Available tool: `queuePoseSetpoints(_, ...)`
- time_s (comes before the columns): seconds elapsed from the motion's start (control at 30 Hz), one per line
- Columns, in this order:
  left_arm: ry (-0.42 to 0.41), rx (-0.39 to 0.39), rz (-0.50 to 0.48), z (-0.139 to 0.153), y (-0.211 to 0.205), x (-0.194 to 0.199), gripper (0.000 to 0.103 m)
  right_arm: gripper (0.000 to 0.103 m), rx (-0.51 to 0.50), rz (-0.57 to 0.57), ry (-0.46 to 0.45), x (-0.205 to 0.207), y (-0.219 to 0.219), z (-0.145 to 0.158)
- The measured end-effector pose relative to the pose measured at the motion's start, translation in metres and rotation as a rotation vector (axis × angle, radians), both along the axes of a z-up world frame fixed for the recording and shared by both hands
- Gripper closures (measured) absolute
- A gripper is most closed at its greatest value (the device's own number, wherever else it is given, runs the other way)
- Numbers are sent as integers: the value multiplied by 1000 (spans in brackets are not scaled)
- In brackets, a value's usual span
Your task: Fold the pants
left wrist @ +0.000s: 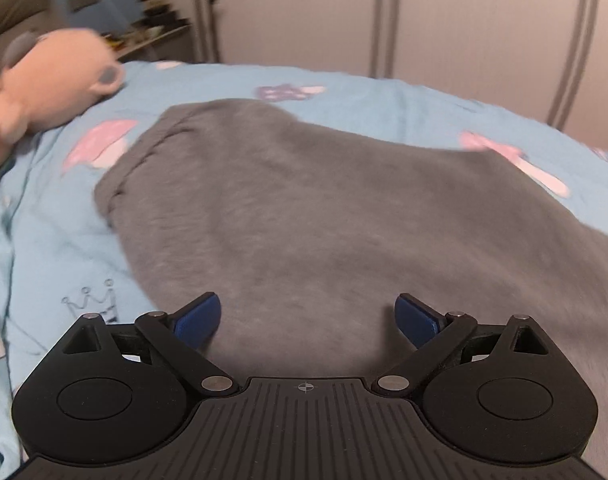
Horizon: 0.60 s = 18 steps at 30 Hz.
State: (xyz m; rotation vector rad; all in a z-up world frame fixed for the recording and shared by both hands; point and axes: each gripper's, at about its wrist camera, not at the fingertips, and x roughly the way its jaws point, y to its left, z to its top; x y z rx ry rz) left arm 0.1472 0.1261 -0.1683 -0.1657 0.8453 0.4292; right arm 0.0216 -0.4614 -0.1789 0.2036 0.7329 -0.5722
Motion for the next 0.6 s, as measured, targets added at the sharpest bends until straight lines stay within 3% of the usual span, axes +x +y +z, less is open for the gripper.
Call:
queuePoseSetpoints(0.1,5,-11,71,-4,19,4,4,65,117,57,-115,1,7,14)
queuePoseSetpoints(0.27,3,-55,157,-12,38,0,4,65,175,315,-143,38,64,19)
queuePoseSetpoints(0.43,23,-122,195,-23,50,4,3,65,123,646,-130,78,142,19)
queuePoseSetpoints(0.53,17,-119,194,-24,51,5,3,64,61,750,-57,91,174,9)
queuePoseSetpoints(0.6,13,-108,189,-25,49,5,3,64,-21,747,-5,98,170,-3)
